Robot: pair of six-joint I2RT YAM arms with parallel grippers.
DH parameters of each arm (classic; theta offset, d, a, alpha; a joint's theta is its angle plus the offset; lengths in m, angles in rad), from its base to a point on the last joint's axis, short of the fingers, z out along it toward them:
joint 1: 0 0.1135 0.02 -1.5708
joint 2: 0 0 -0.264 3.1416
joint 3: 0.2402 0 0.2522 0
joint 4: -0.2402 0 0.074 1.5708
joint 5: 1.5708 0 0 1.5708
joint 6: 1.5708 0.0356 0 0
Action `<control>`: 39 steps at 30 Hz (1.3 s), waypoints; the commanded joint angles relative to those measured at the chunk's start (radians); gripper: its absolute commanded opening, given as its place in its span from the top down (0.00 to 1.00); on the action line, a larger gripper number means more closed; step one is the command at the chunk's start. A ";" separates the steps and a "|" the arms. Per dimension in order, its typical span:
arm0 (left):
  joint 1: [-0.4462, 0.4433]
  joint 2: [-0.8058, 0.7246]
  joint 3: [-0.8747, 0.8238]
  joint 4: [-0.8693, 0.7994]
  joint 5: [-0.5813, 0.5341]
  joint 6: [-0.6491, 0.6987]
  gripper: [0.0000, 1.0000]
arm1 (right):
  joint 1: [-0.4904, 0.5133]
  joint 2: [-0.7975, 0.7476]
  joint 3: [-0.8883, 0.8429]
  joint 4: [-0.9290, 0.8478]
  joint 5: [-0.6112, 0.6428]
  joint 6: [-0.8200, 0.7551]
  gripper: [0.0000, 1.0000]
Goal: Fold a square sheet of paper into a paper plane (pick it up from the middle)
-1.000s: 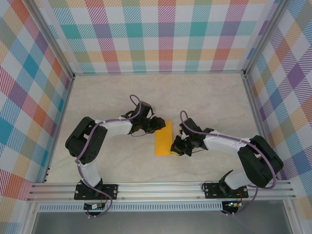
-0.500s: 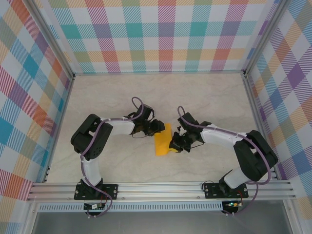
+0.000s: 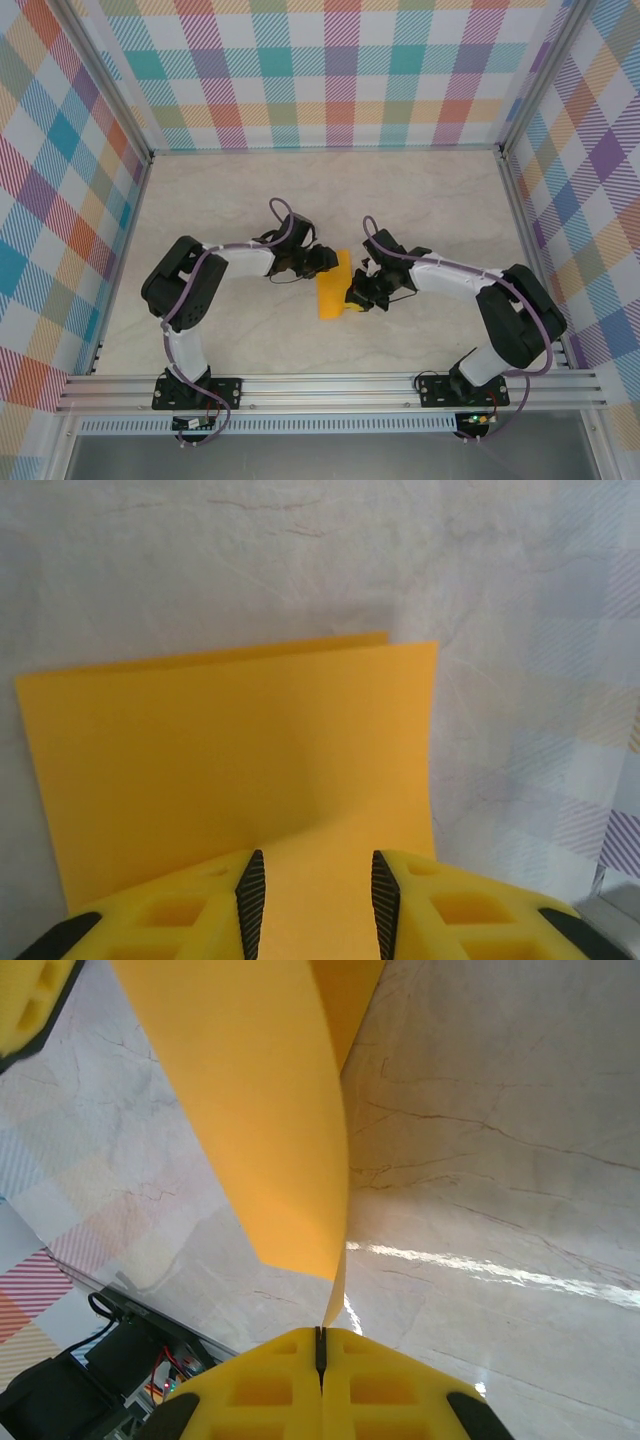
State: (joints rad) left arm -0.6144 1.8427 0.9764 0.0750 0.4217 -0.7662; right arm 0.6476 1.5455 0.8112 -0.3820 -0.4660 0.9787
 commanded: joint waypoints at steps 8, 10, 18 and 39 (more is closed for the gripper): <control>-0.066 -0.145 -0.144 0.077 -0.022 0.009 0.64 | -0.004 0.060 0.032 -0.036 -0.023 -0.002 0.97; -0.074 -0.131 -0.151 0.073 -0.028 0.000 0.65 | -0.005 0.053 0.035 -0.031 -0.020 0.001 0.97; -0.081 -0.079 -0.132 -0.009 -0.101 -0.005 0.68 | -0.005 0.045 0.057 0.004 -0.010 0.005 0.97; -0.023 -0.090 0.043 -0.192 -0.229 0.052 0.67 | -0.005 0.124 0.152 -0.034 0.055 -0.034 0.97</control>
State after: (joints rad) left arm -0.6662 1.7473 0.9951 -0.0547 0.2543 -0.7380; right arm 0.6476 1.6562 0.9325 -0.3782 -0.4313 0.9730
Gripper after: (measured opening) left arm 0.337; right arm 0.045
